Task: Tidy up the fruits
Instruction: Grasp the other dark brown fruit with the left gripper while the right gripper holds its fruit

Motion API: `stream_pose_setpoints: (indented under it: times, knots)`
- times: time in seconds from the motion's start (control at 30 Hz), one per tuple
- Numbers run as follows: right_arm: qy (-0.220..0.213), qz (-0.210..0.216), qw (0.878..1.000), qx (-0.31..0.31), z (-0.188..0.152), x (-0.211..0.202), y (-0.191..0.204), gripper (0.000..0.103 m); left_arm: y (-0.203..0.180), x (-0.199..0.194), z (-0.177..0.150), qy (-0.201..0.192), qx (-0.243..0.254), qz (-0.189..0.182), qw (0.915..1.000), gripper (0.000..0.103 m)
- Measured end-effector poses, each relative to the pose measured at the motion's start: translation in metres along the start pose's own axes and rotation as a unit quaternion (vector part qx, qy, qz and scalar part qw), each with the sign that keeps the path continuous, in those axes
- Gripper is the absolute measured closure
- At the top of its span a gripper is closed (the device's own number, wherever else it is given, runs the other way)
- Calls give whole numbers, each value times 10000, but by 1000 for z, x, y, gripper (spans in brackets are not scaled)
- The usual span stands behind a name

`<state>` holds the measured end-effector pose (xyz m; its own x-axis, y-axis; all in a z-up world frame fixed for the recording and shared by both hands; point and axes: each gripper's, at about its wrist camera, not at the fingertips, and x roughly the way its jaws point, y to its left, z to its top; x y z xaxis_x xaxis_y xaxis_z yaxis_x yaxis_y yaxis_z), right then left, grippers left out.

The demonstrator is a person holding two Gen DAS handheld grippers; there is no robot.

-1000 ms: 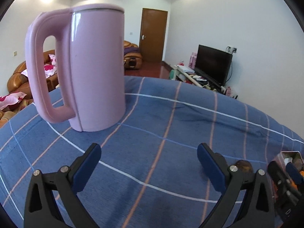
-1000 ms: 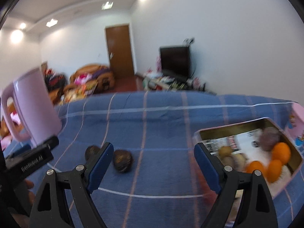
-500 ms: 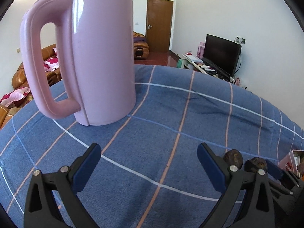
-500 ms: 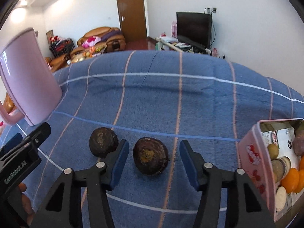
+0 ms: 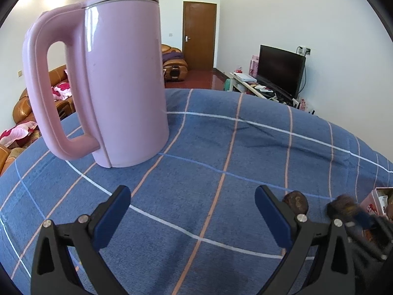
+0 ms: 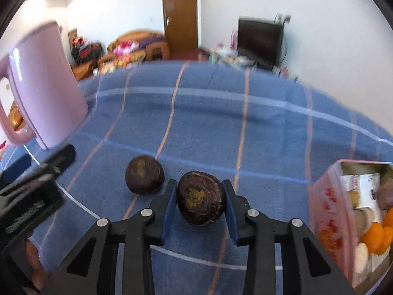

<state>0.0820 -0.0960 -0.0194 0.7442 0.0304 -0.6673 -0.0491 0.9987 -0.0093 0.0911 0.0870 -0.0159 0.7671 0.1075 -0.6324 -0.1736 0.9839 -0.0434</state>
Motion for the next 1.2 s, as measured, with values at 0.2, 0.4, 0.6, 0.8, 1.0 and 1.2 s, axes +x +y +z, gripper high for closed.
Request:
stream_pose_setpoints:
  times: [0.2,0.4,0.6,0.8,1.0,1.2]
  knots:
    - [-1236,-447,9913,86,-17,-57,-8,65,-12,-12,-2,-301,297,-106,9991,0]
    - [-1212,-493,9908,330,-17,-64,-27,65,-8,-8,-1,-161,199,-357,9990,0]
    - [-1175,-394,9913,450,-14,-61,-33,65,-16,-10,-1,-134,-47,-889,9959,1]
    - [-1058,-287,9911,755,-13,-55,-44,65,-83,17,2,420,820,-891,9917,20]
    - [-905,-178,9917,896,-13,-48,-51,65,-101,45,-3,1118,910,-799,9863,34]
    - [-866,-157,9926,834,-11,-43,-50,65,-103,42,-4,1116,1003,-890,9847,52]
